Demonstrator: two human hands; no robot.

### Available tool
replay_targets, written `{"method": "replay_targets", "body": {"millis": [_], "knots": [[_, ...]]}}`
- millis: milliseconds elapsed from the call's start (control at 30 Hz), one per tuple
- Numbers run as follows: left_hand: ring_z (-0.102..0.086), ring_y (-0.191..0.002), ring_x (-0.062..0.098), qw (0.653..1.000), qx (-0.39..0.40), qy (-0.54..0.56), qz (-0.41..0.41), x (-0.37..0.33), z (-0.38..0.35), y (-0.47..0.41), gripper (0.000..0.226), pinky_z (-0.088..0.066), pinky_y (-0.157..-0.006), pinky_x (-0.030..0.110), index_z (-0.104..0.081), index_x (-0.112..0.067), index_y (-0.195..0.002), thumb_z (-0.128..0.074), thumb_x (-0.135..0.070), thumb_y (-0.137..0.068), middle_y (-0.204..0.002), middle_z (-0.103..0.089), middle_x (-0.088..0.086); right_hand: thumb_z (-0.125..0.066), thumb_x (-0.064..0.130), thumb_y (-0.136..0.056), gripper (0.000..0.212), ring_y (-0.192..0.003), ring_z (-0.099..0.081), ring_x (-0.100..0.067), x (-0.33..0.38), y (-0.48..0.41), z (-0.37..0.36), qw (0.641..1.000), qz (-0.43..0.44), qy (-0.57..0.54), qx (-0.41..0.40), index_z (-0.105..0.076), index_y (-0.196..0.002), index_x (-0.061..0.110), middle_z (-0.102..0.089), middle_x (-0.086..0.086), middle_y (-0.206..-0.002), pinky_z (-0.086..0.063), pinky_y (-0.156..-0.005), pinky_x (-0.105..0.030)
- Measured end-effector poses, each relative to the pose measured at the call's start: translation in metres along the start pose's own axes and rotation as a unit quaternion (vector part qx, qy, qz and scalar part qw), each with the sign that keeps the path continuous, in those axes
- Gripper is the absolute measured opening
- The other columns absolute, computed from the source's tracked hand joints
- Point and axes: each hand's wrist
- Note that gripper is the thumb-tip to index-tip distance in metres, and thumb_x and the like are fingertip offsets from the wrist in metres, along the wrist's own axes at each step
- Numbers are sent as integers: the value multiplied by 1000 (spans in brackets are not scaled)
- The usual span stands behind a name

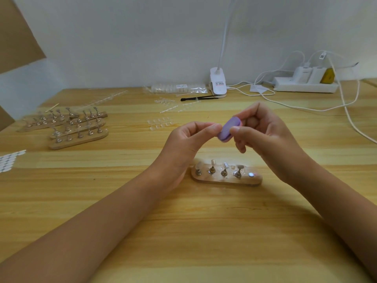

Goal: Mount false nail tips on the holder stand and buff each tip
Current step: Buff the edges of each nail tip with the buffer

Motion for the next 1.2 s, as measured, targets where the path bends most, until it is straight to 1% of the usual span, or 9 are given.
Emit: {"method": "replay_targets", "body": {"millis": [200, 333, 533, 600, 733, 867, 1033, 1100, 1200], "knots": [[-66, -103, -1, 1000, -2, -4, -1, 0, 0, -1, 41, -39, -87, 15, -71, -18, -96, -71, -47, -67, -98, -75, -7, -67, 8, -87, 17, -56, -53, -12, 2, -1, 0, 999, 10, -15, -34, -51, -93, 13, -65, 4, -65, -46, -54, -23], [-66, -92, -3, 1000, -14, 1, -5, 0, -1, -2, 35, -45, -76, 5, -70, -17, -94, -71, -41, -69, -93, -74, -6, -65, 10, -85, 17, -58, -55, -12, -2, 4, -6, 999, -30, 8, 27, -52, -95, 8, -66, -4, -71, -48, -55, -23], [-65, -91, -11, 1000, -11, -11, 3, 1, 2, -2, 21, -40, -67, -4, -71, -21, -92, -72, -35, -77, -89, -75, -12, -54, 3, -92, 16, -64, -49, -9, 3, -14, 20, 965, 8, -186, -186, -46, -105, 8, -71, -6, -85, -44, -59, -19], [-64, -96, -11, 1000, -6, -24, 7, 2, 2, -1, 27, -40, -71, -3, -71, -23, -90, -72, -44, -72, -94, -75, -13, -59, 6, -88, 18, -65, -54, -10, -1, -14, 31, 977, 5, -102, -187, -47, -100, 14, -70, -2, -81, -48, -61, -22], [-63, -106, -5, 1000, -3, -28, 8, 1, 2, -2, 29, -34, -89, 15, -72, -26, -88, -69, -50, -72, -97, -75, -12, -66, 9, -91, 22, -67, -63, -6, -21, -18, 37, 981, -43, 148, -117, -47, -93, 20, -69, 0, -79, -51, -67, -23], [-63, -113, 2, 1000, -12, -24, 2, 0, 4, -1, 38, -33, -94, 20, -73, -23, -90, -64, -56, -73, -99, -75, -10, -74, 26, -85, 22, -65, -53, 3, -40, -22, 53, 933, -66, 333, -121, -52, -87, 25, -62, 9, -81, -40, -60, -11], [-62, -113, 2, 999, -10, -30, 6, -4, 4, 1, 41, -32, -94, 20, -73, -23, -92, -58, -58, -76, -101, -75, -9, -73, 30, -86, 17, -109, -48, -22, -43, -22, 59, 871, -93, 473, -94, -62, -98, 23, -60, 1, -109, -35, -82, -27], [-62, -111, -1, 999, -11, -33, 7, -5, 3, 2, 41, -31, -90, 18, -74, -24, -92, -56, -59, -78, -101, -75, -10, -72, 25, -86, 21, -112, -48, -23, -34, -19, 51, 883, -27, 457, -105, -66, -106, 21, -59, 2, -113, -39, -92, -30], [-62, -107, -4, 999, 0, -45, 3, -5, 1, 4, 47, -32, -87, 17, -74, -21, -96, -54, -60, -79, -102, -75, -11, -68, 34, -85, 23, -107, -56, -14, -13, -7, 25, 941, 79, 324, -55, -69, -106, 27, -62, 9, -109, -48, -89, -24]]}}
Point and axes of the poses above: each hand's wrist, its own y-axis away from the middle knuckle, its own z-axis out of the back of the hand, x = y × z
